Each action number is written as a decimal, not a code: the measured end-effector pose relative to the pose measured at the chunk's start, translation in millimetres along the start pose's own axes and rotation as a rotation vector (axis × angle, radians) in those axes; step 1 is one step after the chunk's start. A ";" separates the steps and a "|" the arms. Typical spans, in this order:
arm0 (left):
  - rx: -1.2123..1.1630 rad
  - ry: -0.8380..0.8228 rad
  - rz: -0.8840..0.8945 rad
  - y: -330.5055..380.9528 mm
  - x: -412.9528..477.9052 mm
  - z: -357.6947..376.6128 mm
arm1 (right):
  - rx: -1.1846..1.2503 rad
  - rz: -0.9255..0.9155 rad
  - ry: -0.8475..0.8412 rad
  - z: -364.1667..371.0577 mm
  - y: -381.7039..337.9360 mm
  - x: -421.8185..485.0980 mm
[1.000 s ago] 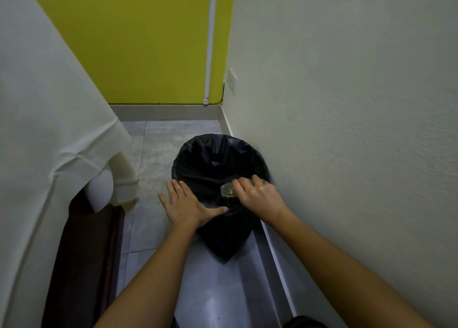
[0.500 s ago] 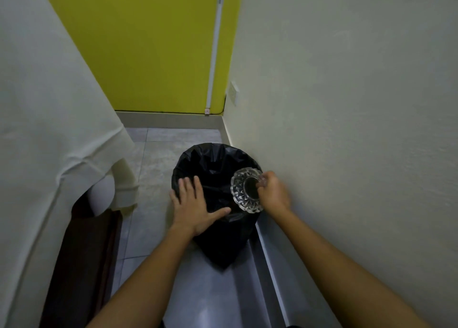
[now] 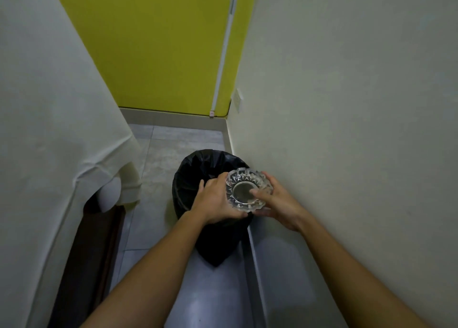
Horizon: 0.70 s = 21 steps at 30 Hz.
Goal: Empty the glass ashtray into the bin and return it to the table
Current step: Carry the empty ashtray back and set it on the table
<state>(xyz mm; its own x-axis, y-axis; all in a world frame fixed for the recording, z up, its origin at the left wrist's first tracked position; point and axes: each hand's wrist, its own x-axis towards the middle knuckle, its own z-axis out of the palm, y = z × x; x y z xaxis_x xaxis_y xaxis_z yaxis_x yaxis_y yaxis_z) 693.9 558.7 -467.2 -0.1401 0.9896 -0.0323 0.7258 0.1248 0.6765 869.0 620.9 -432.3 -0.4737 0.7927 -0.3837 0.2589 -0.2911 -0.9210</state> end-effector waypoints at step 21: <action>0.115 0.112 -0.214 250.5 -112.2 -339.3 | -0.911 -0.337 -0.089 49.1 -383.8 -200.7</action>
<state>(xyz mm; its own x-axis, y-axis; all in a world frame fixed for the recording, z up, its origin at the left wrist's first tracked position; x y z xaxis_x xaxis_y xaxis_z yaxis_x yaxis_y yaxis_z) 662.9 454.7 -44.5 -0.3678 0.9265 -0.0797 0.7421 0.3442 0.5752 823.4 547.1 -5.1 -0.6940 0.7046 -0.1479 0.6324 0.4985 -0.5929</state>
